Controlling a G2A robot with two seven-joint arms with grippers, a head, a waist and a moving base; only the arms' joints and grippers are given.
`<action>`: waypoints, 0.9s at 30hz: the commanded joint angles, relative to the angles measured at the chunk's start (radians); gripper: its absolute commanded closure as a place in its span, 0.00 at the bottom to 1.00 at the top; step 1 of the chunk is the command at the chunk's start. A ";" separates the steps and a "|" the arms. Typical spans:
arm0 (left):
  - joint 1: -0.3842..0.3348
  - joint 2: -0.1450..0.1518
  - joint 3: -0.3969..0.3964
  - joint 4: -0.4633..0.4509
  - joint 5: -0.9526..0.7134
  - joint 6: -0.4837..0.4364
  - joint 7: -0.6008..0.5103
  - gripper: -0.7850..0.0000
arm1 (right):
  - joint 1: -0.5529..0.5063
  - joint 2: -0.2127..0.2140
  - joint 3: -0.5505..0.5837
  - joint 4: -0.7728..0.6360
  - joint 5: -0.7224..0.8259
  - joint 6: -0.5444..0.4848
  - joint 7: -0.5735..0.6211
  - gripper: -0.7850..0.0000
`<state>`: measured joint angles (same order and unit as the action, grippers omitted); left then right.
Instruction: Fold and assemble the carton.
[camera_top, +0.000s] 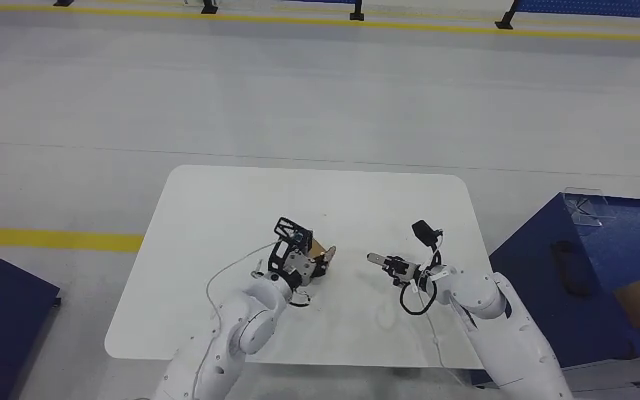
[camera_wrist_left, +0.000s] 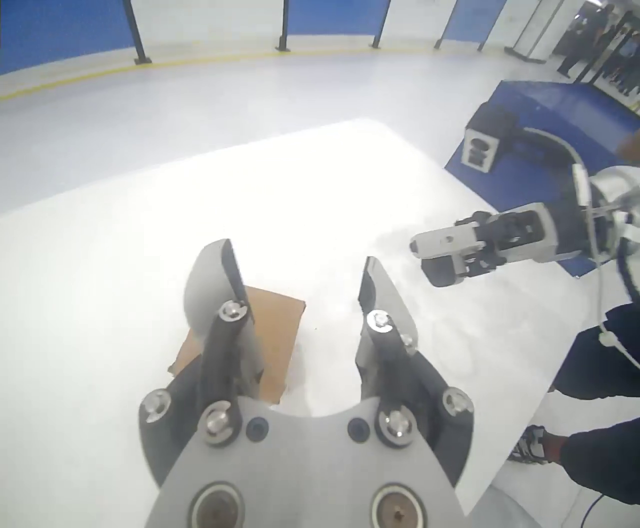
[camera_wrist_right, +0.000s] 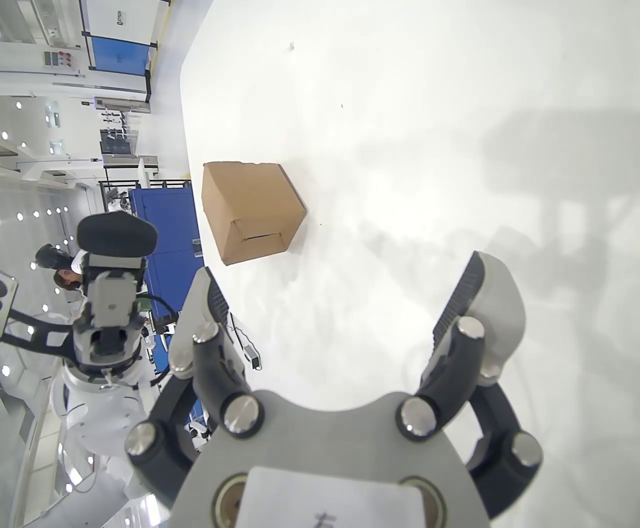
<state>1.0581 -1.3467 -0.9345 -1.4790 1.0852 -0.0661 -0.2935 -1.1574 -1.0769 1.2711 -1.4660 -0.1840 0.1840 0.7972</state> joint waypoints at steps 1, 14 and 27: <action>-0.032 -0.011 0.020 0.042 -0.014 0.019 -0.018 1.00 | 0.000 0.000 0.000 0.000 0.000 0.000 0.000 0.00; -0.078 -0.038 0.061 0.154 0.010 0.077 -0.075 1.00 | 0.000 0.000 0.000 0.000 0.000 0.000 0.000 0.00; -0.071 -0.048 0.046 0.154 0.011 0.070 -0.059 1.00 | 0.000 0.000 0.000 0.000 0.000 0.000 0.000 0.00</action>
<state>0.9908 -1.3923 -0.8890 -1.3261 1.0972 0.0022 -0.3605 -1.1574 -1.0769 1.2711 -1.4660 -0.1840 0.1840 0.7972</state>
